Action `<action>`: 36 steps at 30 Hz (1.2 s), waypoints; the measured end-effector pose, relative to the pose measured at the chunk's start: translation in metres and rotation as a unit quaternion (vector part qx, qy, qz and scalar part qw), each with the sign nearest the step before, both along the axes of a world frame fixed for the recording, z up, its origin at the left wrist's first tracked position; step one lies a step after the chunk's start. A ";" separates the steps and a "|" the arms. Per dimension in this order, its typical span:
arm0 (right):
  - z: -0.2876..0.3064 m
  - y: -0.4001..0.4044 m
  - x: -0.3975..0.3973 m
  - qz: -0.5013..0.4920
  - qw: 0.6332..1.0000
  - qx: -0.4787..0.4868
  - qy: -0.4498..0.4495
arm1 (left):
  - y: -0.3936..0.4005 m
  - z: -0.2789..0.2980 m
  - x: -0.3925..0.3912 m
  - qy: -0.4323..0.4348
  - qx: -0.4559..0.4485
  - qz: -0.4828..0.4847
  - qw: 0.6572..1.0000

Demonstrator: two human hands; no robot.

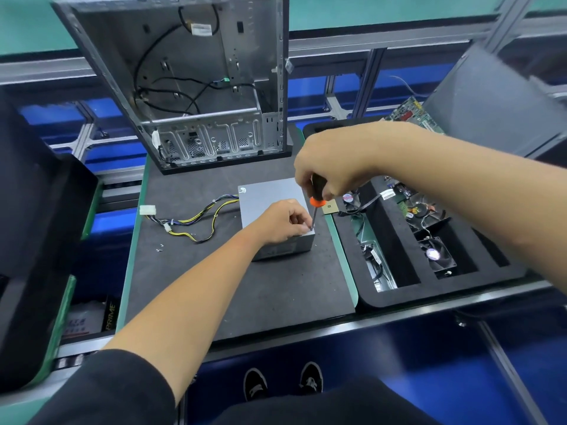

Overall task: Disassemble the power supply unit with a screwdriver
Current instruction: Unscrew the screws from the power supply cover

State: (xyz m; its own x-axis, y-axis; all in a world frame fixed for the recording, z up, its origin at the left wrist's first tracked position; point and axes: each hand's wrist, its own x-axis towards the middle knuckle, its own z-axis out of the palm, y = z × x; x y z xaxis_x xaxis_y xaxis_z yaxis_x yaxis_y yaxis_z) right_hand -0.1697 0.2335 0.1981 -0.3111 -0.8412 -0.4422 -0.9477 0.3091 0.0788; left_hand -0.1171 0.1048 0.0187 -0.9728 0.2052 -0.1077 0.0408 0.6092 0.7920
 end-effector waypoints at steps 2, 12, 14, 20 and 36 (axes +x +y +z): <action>-0.001 0.000 0.000 -0.026 0.998 -0.044 -0.029 | 0.001 0.000 0.001 0.003 0.000 -0.002 1.000; -0.003 -0.014 -0.002 -0.109 0.993 -0.003 0.039 | 0.004 0.001 0.000 0.009 -0.002 0.000 1.000; 0.002 -0.013 -0.001 -0.075 0.997 -0.027 0.002 | 0.003 0.001 0.001 0.013 -0.008 -0.002 1.000; 0.007 -0.016 0.004 -0.102 0.994 -0.014 -0.037 | 0.003 0.001 0.000 0.004 -0.016 0.000 1.000; 0.009 -0.008 0.008 -0.164 0.986 0.007 -0.013 | 0.004 0.002 -0.002 -0.007 -0.007 -0.008 1.000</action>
State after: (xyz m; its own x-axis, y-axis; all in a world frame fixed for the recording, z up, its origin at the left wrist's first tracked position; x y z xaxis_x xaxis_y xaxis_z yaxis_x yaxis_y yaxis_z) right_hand -0.1620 0.2252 0.2071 -0.5546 -0.6909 -0.4637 -0.7983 0.5990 0.0624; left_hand -0.1191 0.1086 0.0210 -0.9676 0.2199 -0.1241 0.0400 0.6188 0.7845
